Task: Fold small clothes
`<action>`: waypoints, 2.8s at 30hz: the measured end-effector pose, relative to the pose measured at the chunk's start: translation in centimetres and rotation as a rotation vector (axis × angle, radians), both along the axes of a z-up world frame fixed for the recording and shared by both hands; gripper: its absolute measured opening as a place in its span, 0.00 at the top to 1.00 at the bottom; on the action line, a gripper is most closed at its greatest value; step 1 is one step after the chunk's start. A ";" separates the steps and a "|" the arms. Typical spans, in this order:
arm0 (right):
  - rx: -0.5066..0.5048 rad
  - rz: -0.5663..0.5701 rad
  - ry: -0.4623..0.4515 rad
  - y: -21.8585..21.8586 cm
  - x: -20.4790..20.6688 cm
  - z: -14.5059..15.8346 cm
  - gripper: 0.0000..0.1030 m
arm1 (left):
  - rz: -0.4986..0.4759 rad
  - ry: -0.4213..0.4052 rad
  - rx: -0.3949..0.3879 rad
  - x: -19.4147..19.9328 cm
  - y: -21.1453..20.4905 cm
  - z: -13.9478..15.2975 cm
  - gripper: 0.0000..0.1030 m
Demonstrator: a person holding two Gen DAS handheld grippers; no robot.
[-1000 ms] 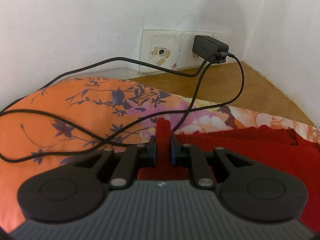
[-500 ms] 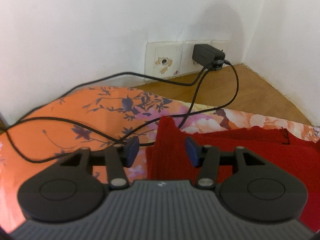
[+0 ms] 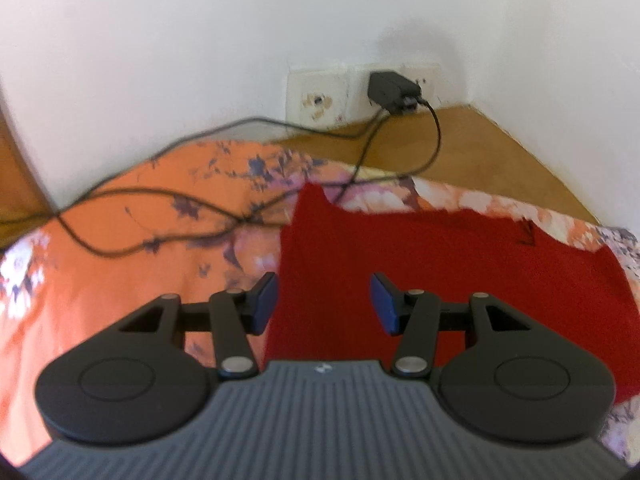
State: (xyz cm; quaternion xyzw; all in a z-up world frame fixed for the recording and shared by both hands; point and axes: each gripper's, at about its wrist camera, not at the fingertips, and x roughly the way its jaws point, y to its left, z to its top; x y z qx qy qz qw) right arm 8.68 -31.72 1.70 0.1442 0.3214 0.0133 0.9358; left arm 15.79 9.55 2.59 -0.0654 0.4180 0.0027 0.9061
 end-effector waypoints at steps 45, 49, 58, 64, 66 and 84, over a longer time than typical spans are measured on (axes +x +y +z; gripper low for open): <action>0.157 0.111 0.219 -1.0 0.8 -6.1 0.07 | -0.131 0.165 0.071 -6.4 -11.2 -3.3 0.48; 0.139 0.123 0.220 -0.4 1.2 -6.1 0.05 | -0.130 0.167 0.075 -6.3 -11.3 -3.4 0.48; 0.153 0.159 0.187 -0.7 1.4 -6.4 0.05 | -0.117 0.179 0.109 -6.2 -12.0 -3.8 0.48; 0.286 0.158 0.128 -2.6 0.6 -6.0 0.30 | -0.096 0.186 0.113 -6.2 -12.2 -4.0 0.48; 0.354 0.160 0.115 -3.3 0.8 -6.2 0.30 | -0.091 0.188 0.114 -6.3 -12.3 -4.0 0.48; 0.520 0.045 0.028 -3.8 0.1 -6.0 0.63 | -0.148 0.196 0.068 -7.7 -10.9 -3.7 0.48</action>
